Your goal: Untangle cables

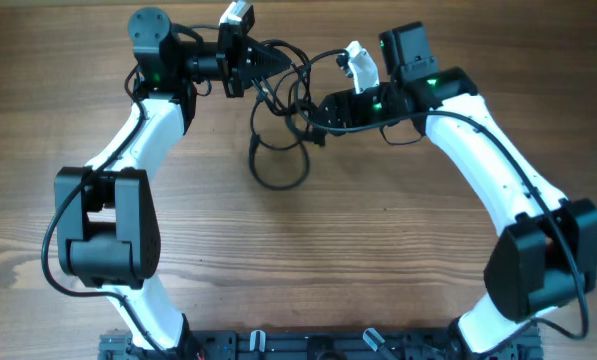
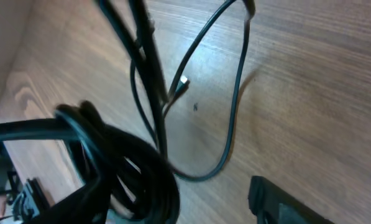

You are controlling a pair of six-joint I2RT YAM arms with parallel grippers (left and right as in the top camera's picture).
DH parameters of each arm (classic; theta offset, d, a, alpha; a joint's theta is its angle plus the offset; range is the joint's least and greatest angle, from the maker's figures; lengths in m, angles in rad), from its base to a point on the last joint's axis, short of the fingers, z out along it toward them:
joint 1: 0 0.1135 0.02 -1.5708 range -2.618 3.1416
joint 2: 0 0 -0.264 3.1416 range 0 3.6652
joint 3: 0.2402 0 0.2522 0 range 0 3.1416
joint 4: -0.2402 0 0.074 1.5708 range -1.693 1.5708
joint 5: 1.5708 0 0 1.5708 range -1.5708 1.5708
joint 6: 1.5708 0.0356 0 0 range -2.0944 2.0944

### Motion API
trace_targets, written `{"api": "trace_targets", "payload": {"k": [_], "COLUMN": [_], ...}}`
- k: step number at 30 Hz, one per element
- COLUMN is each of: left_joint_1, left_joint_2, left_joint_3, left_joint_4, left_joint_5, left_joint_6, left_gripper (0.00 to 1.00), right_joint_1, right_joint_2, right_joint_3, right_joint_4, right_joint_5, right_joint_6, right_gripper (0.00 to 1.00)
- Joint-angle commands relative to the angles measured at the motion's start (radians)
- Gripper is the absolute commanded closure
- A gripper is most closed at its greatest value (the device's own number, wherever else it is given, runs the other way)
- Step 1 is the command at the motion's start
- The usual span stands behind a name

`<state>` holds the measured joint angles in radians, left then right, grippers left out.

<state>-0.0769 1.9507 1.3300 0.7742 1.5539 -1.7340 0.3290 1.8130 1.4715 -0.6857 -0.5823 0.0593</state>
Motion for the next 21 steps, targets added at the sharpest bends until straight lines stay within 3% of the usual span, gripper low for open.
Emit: {"api": "trace_targets", "payload": {"k": [1, 4, 6, 8, 11, 12, 14, 16, 17, 21], "left_joint_1": [0.002, 0.002, 0.002, 0.002, 0.003, 0.003, 0.009, 0.029, 0.051, 0.166], "left_joint_2": [-0.005, -0.005, -0.005, -0.005, -0.005, -0.005, -0.005, -0.003, -0.002, 0.008], "left_joint_3": [0.02, 0.02, 0.02, 0.02, 0.02, 0.02, 0.02, 0.02, 0.02, 0.02], "left_joint_4": [0.006, 0.006, 0.006, 0.006, 0.006, 0.006, 0.006, 0.005, 0.005, -0.049], "left_joint_5": [0.001, -0.012, -0.024, -0.026, -0.025, -0.024, -0.024, -0.025, -0.026, -0.081], "left_joint_6": [-0.009, -0.002, -0.001, -0.001, 0.048, 0.087, 0.18, 0.214, 0.213, 0.213], "left_gripper": [0.96, 0.96, 0.96, 0.96, 0.96, 0.92, 0.67, 0.09, 0.0, 0.0], "right_joint_1": [0.027, 0.057, 0.074, 0.077, 0.077, 0.077, 0.077, 0.076, 0.073, 0.069], "right_joint_2": [0.045, 0.047, 0.047, 0.047, 0.047, 0.047, 0.046, 0.046, 0.046, 0.046], "right_joint_3": [0.005, 0.005, 0.005, 0.005, 0.005, 0.005, 0.006, 0.006, 0.006, 0.006], "right_joint_4": [0.056, 0.088, 0.087, 0.082, 0.087, 0.087, 0.087, 0.082, 0.071, 0.03], "right_joint_5": [0.002, 0.002, 0.003, 0.058, 0.074, 0.074, 0.042, 0.01, -0.002, 0.001], "right_joint_6": [0.047, 0.079, 0.085, 0.168, 0.182, 0.205, 0.211, 0.21, 0.213, 0.251], "right_gripper": [0.38, 0.62, 0.68, 0.83, 0.96, 0.96, 0.96, 0.96, 0.96, 0.96]}}
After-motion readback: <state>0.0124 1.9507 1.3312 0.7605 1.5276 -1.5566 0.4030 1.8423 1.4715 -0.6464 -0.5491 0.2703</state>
